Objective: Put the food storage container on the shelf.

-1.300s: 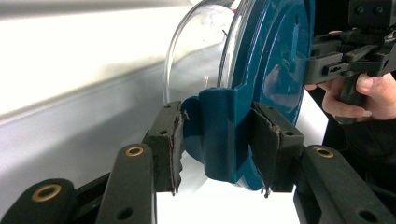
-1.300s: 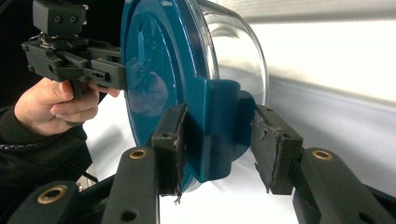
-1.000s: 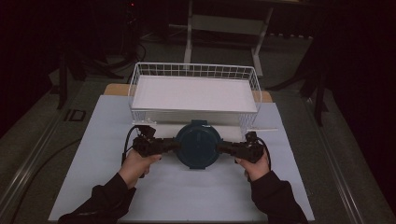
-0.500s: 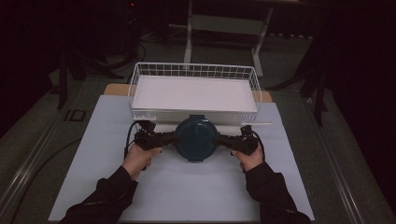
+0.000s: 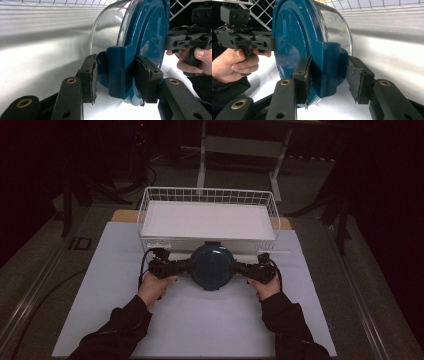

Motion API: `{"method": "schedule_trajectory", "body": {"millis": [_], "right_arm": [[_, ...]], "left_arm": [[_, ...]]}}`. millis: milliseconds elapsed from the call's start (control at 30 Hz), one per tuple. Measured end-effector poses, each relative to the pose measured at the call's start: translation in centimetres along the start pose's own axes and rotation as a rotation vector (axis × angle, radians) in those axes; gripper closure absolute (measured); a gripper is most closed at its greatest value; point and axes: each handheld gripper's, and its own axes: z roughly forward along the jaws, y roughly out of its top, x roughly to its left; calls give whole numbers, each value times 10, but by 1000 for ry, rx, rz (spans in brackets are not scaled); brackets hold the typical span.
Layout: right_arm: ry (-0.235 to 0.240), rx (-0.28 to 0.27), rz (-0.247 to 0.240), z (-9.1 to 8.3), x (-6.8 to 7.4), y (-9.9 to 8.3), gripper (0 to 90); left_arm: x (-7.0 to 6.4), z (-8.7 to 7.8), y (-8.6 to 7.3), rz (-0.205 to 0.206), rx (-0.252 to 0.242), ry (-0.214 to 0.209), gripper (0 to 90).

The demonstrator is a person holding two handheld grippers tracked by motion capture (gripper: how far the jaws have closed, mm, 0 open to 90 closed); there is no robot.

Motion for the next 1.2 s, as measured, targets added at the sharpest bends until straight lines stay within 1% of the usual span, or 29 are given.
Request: {"method": "schedule_trajectory", "body": {"millis": [67,133,167,200,300,367,400,433,533,567,600,633,667,700,767,800,867,933,967,1000,1033,1067,1133,1200], "right_arm": [[-9,0,6,2,-2,-1,558],[-9,3,11,3,-3,-1,557],[-9,4,11,4,-5,-2,557],[-1,4,19,4,-6,-2,557],[-1,4,19,4,-5,-2,557],[3,3,27,5,-6,-1,556],[4,3,41,4,-6,-2,555],[2,-6,39,6,-8,-2,553],[15,-12,69,7,-11,-4,549],[14,-23,66,7,-13,-5,549],[19,-24,75,7,-14,-6,547],[19,-24,75,7,-14,-6,547],[21,-22,84,7,-14,-6,545],[22,-23,89,8,-14,-6,542],[18,-27,87,8,-13,-6,539],[20,-27,86,9,-14,-6,538],[18,-27,90,9,-15,-5,533],[23,-13,122,10,-14,-6,506],[-7,-11,112,10,-13,-6,460],[-22,-12,88,11,-11,-5,464],[-26,-11,87,11,-10,-4,485],[-28,-9,86,11,-9,-2,483],[-49,-2,74,11,-6,1,469],[-73,-7,50,12,-6,2,426]], "left_arm": [[2,2,-1,-5,-4,1,549],[5,4,-2,-5,-1,1,549],[6,4,-2,-16,-2,-4,549],[6,4,-2,-10,-3,-4,549],[7,4,-1,-17,0,-10,548],[7,5,-1,-31,-7,-14,547],[8,5,-2,-35,-11,-17,546],[8,5,-2,-39,-15,-20,544],[9,6,-2,-44,-24,-24,539],[10,7,-2,-47,-28,-28,537],[10,7,-2,-47,-31,-29,537],[10,7,-2,-47,-31,-29,535],[13,8,-3,-55,-39,-42,535],[14,8,-4,-58,-41,-44,533],[15,8,-4,-66,-44,-48,531],[15,8,-4,-65,-45,-47,529],[14,8,-3,-65,-47,-31,519],[14,9,-2,-78,-44,-15,503],[16,9,-1,-52,-46,0,497],[17,9,-1,-59,-52,2,496],[20,8,0,-26,-55,14,494],[18,9,-1,-55,-58,5,493],[17,9,-1,-47,-69,21,484],[18,10,-1,-38,-73,36,439]]}}
